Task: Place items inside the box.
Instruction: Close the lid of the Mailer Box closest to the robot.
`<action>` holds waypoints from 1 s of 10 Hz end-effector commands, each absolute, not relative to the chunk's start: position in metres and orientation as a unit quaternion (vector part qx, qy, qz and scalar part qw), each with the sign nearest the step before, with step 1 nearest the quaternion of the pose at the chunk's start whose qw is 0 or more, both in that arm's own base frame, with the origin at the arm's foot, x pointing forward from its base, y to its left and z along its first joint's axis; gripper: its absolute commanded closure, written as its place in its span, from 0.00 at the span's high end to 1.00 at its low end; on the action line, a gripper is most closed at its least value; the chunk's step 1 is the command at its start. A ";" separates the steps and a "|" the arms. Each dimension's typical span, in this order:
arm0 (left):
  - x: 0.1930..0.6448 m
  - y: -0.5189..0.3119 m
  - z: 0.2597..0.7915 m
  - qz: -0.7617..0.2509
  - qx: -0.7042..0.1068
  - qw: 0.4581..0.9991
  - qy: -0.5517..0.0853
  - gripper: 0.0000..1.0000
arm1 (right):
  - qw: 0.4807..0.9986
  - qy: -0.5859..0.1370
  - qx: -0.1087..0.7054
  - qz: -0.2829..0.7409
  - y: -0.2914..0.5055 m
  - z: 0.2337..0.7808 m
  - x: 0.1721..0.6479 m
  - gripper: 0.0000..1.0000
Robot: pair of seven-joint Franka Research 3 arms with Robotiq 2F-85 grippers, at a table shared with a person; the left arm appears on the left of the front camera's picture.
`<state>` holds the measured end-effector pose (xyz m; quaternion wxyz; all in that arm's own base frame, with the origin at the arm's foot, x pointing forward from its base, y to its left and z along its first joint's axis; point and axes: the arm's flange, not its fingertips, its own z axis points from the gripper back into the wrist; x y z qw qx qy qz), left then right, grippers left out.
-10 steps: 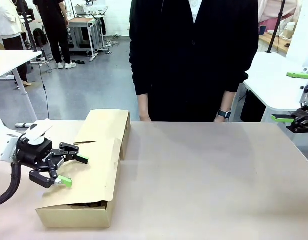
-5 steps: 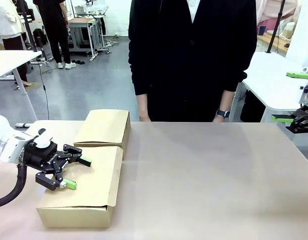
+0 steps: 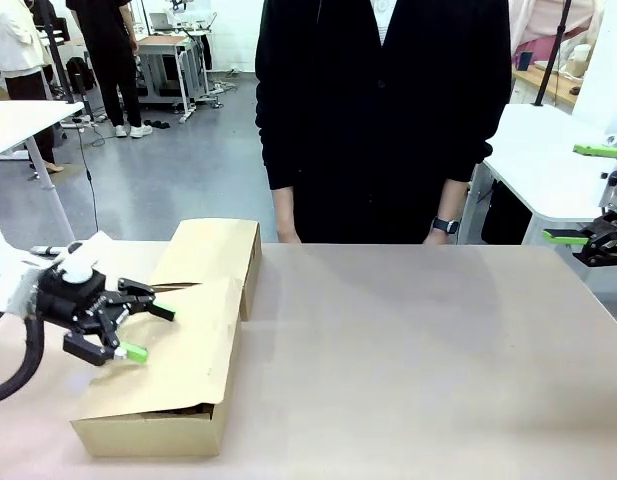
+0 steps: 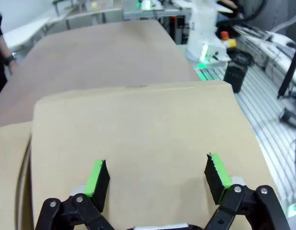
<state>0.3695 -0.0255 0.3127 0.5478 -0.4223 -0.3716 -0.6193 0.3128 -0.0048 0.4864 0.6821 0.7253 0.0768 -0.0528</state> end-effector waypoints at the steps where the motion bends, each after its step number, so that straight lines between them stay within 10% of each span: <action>1: 0.273 -0.021 0.350 -0.534 -0.489 0.585 -0.366 1.00 | 0.674 0.081 0.732 -0.061 -0.004 0.493 0.312 1.00; 6: 0.292 0.035 0.406 -0.241 -0.583 0.679 -0.376 1.00 | 0.674 0.081 0.732 -0.061 -0.004 0.493 0.312 1.00; 10: 0.317 0.079 0.416 -0.014 -0.637 0.739 -0.220 1.00 | 0.674 0.081 0.732 -0.061 -0.004 0.493 0.312 1.00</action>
